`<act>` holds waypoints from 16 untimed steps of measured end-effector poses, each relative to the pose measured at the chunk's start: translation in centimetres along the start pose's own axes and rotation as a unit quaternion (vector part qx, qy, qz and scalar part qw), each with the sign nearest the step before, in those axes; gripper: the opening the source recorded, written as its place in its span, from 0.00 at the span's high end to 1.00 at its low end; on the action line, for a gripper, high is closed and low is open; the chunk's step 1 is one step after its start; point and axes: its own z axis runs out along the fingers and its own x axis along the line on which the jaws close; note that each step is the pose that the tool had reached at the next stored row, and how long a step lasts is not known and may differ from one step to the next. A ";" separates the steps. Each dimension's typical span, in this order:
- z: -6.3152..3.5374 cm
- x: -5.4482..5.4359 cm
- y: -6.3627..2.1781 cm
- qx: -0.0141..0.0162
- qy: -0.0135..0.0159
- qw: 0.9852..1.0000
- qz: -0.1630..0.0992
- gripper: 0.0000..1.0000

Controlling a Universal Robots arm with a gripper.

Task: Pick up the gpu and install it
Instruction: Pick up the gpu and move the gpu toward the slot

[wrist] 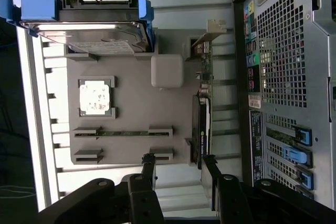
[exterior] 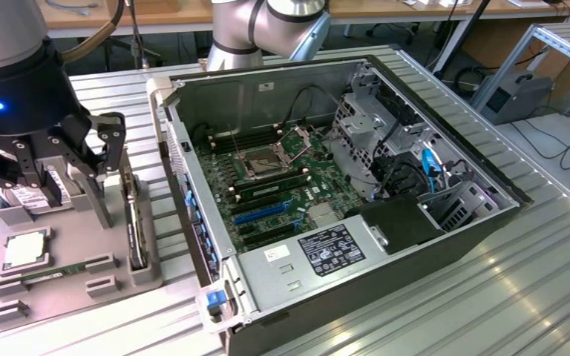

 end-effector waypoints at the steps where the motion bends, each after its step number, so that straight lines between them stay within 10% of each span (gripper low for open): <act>1: 0.03 0.0 0.00 0.000 0.000 1.000 0.000 0.52; 16: 0.57 0.0 -0.01 0.000 0.000 1.000 0.000 0.52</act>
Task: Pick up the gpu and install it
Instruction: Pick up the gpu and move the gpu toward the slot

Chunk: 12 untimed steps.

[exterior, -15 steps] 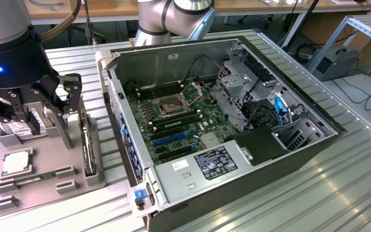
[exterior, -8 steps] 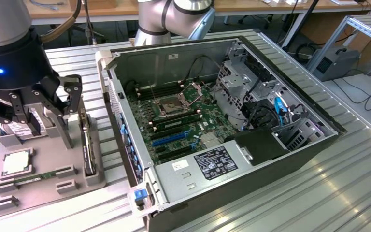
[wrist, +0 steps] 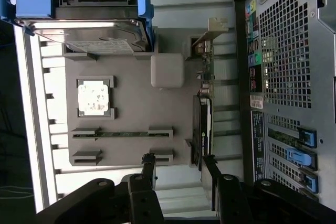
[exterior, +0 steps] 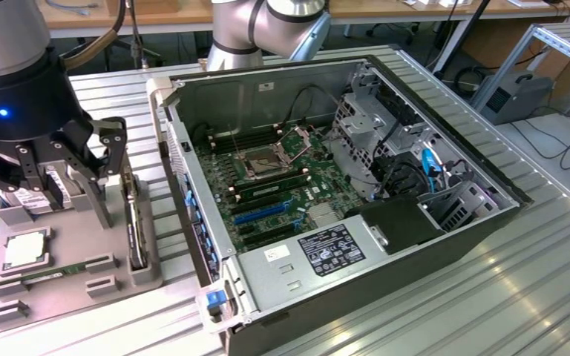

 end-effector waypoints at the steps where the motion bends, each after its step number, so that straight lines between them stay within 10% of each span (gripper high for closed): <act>1: 0.03 0.0 0.00 0.000 0.000 1.000 0.000 0.52; 12: 0.44 0.0 0.00 0.000 0.000 1.000 0.000 0.52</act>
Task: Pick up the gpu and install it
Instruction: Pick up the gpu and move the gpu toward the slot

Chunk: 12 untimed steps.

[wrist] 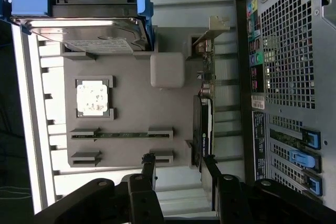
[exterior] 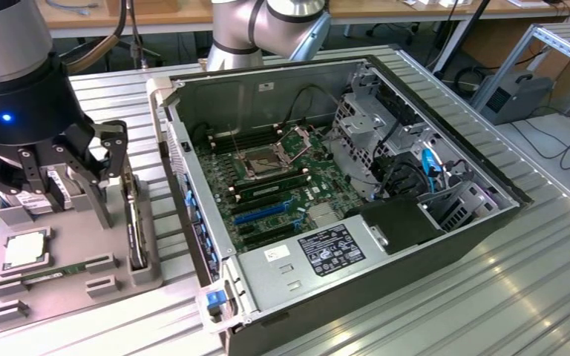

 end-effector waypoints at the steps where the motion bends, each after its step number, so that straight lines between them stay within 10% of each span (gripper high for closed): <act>1: 0.02 0.0 0.00 0.000 0.000 1.000 0.000 0.52; 12: 0.33 0.0 0.00 0.000 0.000 1.000 0.000 0.52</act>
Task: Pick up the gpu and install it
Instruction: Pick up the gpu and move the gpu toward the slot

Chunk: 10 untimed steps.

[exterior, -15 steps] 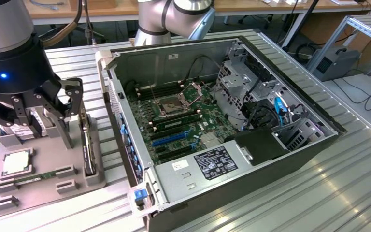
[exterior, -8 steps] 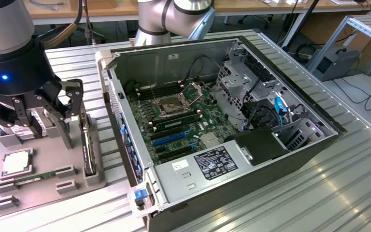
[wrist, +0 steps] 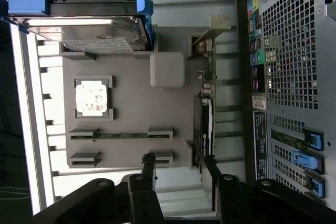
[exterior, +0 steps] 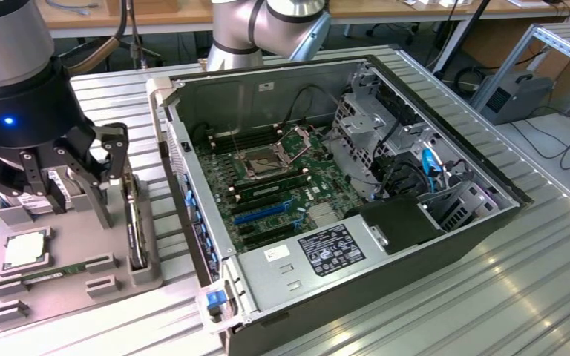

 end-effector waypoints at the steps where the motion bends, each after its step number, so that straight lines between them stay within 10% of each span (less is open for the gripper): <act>1: 0.03 0.0 0.00 0.000 0.000 1.000 0.000 0.52; 10: 0.31 0.0 0.00 0.000 0.000 1.000 0.000 0.52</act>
